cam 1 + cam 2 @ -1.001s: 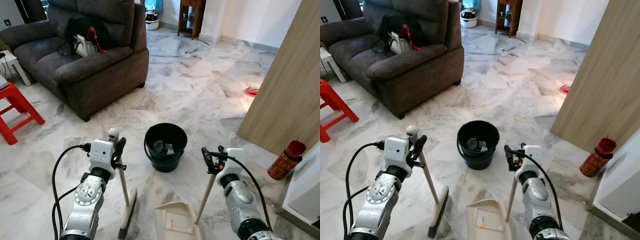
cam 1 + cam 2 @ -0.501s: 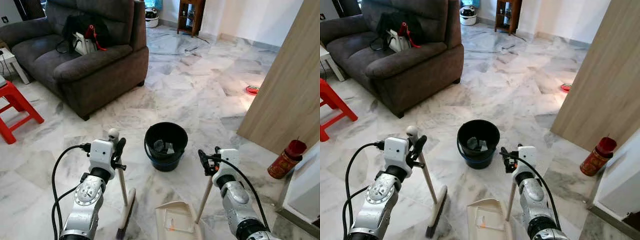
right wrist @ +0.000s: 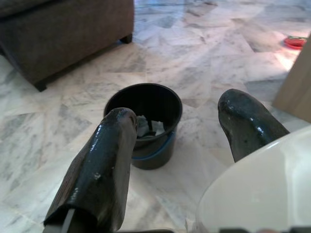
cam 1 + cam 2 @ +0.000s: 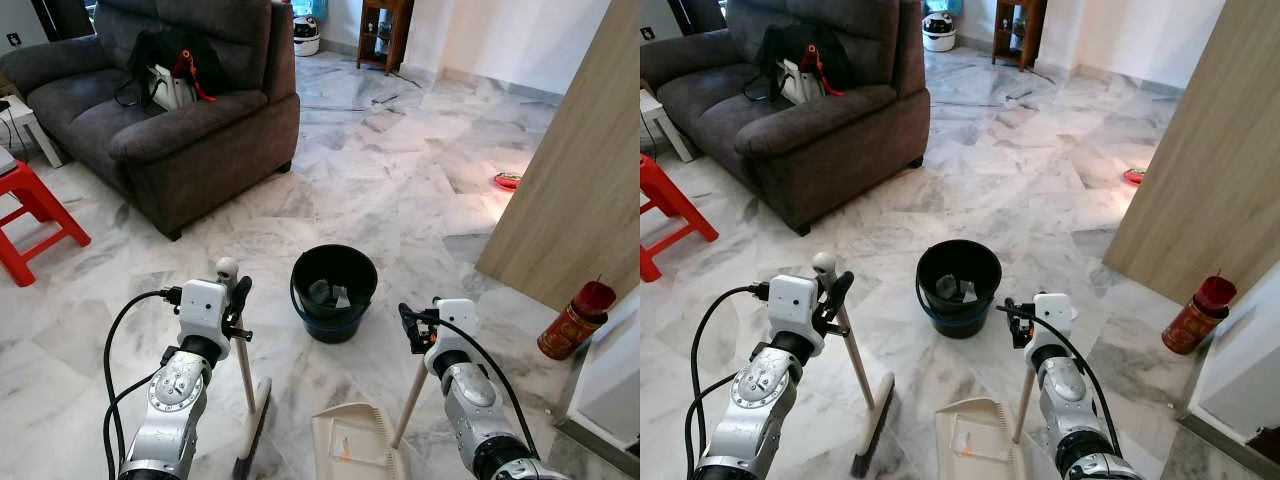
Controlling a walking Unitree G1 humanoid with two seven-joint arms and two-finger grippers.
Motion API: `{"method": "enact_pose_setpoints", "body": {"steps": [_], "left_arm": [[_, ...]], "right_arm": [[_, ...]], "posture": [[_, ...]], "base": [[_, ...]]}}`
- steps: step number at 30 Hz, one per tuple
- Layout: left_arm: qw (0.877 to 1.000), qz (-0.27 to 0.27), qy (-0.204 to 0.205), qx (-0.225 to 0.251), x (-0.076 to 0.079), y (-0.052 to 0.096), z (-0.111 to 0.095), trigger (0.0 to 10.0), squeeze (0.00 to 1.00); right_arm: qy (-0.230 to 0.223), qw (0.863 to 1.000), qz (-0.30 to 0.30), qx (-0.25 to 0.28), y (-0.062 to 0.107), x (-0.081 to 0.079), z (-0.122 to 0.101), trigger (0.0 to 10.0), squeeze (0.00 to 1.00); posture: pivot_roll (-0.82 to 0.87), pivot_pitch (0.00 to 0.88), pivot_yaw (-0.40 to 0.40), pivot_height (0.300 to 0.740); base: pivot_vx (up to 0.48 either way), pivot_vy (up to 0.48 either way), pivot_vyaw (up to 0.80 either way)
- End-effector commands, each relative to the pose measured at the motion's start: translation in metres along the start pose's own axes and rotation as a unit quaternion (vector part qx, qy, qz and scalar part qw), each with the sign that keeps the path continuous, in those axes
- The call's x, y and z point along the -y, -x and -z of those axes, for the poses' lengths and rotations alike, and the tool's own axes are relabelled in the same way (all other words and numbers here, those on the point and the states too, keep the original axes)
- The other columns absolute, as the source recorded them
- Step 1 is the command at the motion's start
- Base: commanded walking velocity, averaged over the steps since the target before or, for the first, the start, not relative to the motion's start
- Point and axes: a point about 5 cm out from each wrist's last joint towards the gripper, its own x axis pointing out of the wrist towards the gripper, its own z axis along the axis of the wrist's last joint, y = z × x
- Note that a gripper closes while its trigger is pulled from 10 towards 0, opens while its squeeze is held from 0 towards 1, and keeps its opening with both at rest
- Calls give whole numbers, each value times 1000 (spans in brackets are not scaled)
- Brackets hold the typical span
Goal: Sweep floor
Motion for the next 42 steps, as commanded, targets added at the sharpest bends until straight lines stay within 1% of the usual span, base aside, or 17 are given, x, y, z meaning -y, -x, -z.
{"method": "enact_pose_setpoints", "body": {"steps": [1,5,9,15,16,17,23,36,37,38,39,42], "left_arm": [[1000,-2,-7,17,-2,-1,-8,10000,0],[1000,-2,-6,18,-2,-1,-8,10000,0],[1000,-3,-6,17,-2,0,-8,10000,0],[1000,-4,-6,13,-2,1,-6,10000,0],[1000,-4,-6,13,-2,1,-6,10000,0],[1000,-5,-6,12,-2,1,-6,10000,0],[1000,-3,-6,12,-2,1,-6,10000,0],[1000,-2,-7,10,-3,1,-5,10000,0],[1000,-2,-7,9,-3,1,-5,10000,0],[1000,-1,-7,9,-3,1,-5,10000,0],[1000,-1,-7,8,-3,1,-5,10000,0],[1000,-1,-7,8,-3,1,-5,10000,0]], "right_arm": [[3,1000,10,-18,-1,-1,3,10000,0],[-3,999,17,-29,-2,-4,5,10000,0],[-1,999,24,-37,-2,-4,6,10000,0],[3,998,44,-45,-1,3,8,10000,0],[-6,998,52,-43,-1,6,7,10000,0],[-32,996,73,-37,-2,13,4,10000,0],[-22,995,93,-41,-1,21,4,10000,0],[-29,993,104,-46,2,24,8,10000,0],[-32,993,102,-45,2,23,8,4863,0],[-33,993,101,-45,2,23,7,4863,0],[-34,994,98,-43,2,23,7,0,0],[-28,994,92,-42,2,22,7,0,0]], "posture": [[96,0,-23,740],[98,0,-25,740],[100,0,-26,740],[102,0,-27,740],[100,0,-26,740],[100,0,-26,740],[100,0,-24,740],[102,0,-20,740],[101,0,-20,740],[101,0,-20,740],[101,0,-20,740],[101,0,-20,740]], "base": [[0,0,0],[0,0,0],[0,0,0],[0,0,0],[0,0,0],[0,0,0],[0,0,0],[0,0,0],[0,0,0],[0,0,0],[0,0,0],[0,0,0]]}}
